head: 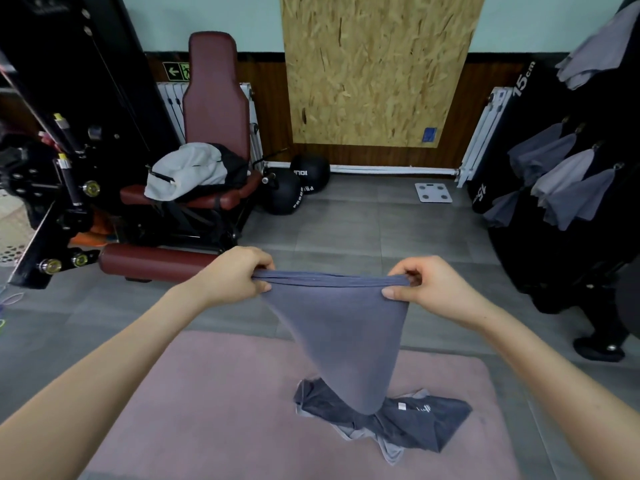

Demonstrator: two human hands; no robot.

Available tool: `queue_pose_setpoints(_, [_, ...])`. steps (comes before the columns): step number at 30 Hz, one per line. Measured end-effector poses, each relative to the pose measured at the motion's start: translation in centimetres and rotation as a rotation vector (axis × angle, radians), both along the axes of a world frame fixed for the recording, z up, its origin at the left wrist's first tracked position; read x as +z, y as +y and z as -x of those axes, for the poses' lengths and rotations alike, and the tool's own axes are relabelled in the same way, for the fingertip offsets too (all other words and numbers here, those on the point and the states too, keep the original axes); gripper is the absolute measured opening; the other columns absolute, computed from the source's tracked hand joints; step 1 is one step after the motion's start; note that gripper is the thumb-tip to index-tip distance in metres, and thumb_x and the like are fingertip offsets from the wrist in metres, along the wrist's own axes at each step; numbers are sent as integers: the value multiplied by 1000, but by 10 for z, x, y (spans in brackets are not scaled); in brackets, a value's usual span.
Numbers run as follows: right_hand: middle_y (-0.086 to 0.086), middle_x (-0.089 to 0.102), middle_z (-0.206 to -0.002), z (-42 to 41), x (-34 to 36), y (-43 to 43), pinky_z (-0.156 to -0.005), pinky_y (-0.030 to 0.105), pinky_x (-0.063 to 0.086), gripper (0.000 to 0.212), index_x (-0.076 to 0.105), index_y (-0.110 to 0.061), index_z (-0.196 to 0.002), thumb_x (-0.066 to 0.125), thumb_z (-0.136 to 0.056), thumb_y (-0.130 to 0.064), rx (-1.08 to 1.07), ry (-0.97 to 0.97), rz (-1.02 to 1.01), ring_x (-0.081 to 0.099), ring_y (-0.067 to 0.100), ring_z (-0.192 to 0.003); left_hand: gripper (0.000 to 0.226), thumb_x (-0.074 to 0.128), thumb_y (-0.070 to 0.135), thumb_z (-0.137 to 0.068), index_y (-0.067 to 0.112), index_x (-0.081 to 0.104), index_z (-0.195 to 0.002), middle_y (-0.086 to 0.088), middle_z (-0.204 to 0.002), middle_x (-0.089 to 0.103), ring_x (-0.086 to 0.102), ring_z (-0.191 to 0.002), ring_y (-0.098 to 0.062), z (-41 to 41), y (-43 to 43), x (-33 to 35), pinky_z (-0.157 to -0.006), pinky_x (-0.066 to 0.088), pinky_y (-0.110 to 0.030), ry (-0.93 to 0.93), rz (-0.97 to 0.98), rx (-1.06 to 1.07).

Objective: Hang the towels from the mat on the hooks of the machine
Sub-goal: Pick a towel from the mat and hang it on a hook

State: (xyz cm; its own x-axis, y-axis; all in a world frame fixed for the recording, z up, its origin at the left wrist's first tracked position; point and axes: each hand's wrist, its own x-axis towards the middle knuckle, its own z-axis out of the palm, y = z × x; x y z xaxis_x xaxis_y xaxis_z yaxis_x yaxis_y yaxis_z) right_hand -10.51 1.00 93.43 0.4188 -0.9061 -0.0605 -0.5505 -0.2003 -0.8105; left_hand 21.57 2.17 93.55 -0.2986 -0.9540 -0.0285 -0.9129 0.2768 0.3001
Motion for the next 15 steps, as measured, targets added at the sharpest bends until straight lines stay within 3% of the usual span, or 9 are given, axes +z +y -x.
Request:
queue_pose_setpoints(3, [-5,64,-71,15,13,5,-63,16,43,8,63,-11,-78,67,-84,-15,-4,-265,-162,56,4,-67,8,68,6,-83,13,64,-81,8,-70,65,58,-65,-5,0,6,13,-64,45,-18,510,-342,39])
queue_pose_setpoints(5, [-8,61,-68,21,16,3,-62,17,43,10,59,-12,-79,59,-88,-17,-55,-389,-209,55,3,-65,6,67,8,-83,10,62,-84,7,-71,65,57,-63,-2,3,7,17,-60,42,-11,723,-504,12])
queue_pose_setpoints(9, [-4,54,-68,24,8,-3,-59,25,36,12,55,-17,-80,59,-91,-21,-154,-261,27,47,7,-65,19,69,37,-72,23,61,-82,-2,-79,61,54,-73,-10,12,1,16,-66,42,-17,736,-560,-45])
queue_pose_setpoints(13, [-9,54,-69,31,16,-1,-60,23,36,10,56,-20,-82,59,-90,-24,-224,-241,198,47,5,-65,21,68,41,-73,25,57,-80,2,-75,58,54,-70,-11,21,-5,14,-63,49,-24,846,-586,-10])
queue_pose_setpoints(15, [-11,55,-70,35,28,-3,-60,22,37,10,57,-21,-81,60,-90,-22,-232,-285,233,48,4,-66,36,74,48,-65,23,55,-82,2,-75,57,53,-68,-10,26,-7,19,-59,48,-24,936,-555,-8])
